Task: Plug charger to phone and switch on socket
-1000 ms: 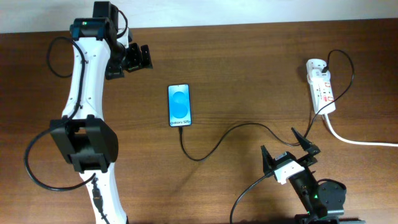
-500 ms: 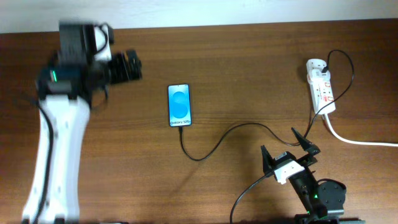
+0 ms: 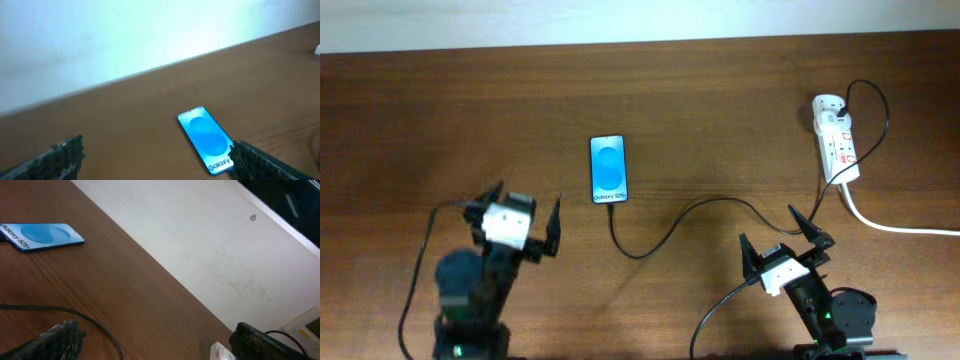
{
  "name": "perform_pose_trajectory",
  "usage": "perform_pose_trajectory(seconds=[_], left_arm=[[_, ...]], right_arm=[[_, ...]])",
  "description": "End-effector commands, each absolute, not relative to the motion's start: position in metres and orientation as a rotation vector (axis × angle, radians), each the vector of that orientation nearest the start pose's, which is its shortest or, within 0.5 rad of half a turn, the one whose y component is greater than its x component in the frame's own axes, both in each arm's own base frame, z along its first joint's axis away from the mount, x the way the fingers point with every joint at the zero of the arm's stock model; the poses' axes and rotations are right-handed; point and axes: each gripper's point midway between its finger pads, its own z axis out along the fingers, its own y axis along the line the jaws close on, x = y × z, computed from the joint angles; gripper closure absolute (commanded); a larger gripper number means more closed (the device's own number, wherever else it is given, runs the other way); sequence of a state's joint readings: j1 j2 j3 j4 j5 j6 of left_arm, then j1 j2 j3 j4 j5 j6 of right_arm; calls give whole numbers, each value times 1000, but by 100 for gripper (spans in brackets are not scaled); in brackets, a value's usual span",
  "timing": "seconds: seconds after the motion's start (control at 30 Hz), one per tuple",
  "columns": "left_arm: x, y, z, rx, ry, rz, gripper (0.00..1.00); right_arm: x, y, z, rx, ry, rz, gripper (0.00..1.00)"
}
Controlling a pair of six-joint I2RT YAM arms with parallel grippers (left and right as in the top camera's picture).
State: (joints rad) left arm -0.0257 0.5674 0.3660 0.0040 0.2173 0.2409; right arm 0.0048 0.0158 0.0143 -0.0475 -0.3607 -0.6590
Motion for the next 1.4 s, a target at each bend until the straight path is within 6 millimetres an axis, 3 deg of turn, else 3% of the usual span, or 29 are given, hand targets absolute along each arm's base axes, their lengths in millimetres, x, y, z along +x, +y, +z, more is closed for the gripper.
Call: perform_pose_trajectory(seconds=[0.0, 0.33, 0.63, 0.73, 1.37], left_arm=[[266, -48, 214, 488, 1618, 35, 1], [244, -47, 193, 527, 1471, 125, 1], [243, -42, 150, 527, 1593, 124, 1], [241, -43, 164, 509, 1535, 123, 1], [241, -44, 162, 513, 1546, 118, 1]], right_arm=[[234, 66, 163, -793, 1414, -193, 2], [234, 66, 163, -793, 1414, -193, 2], [234, 66, 163, -793, 1414, -192, 2], [234, 66, 163, -793, 1414, -193, 2], [234, 66, 163, -793, 1414, -192, 2]])
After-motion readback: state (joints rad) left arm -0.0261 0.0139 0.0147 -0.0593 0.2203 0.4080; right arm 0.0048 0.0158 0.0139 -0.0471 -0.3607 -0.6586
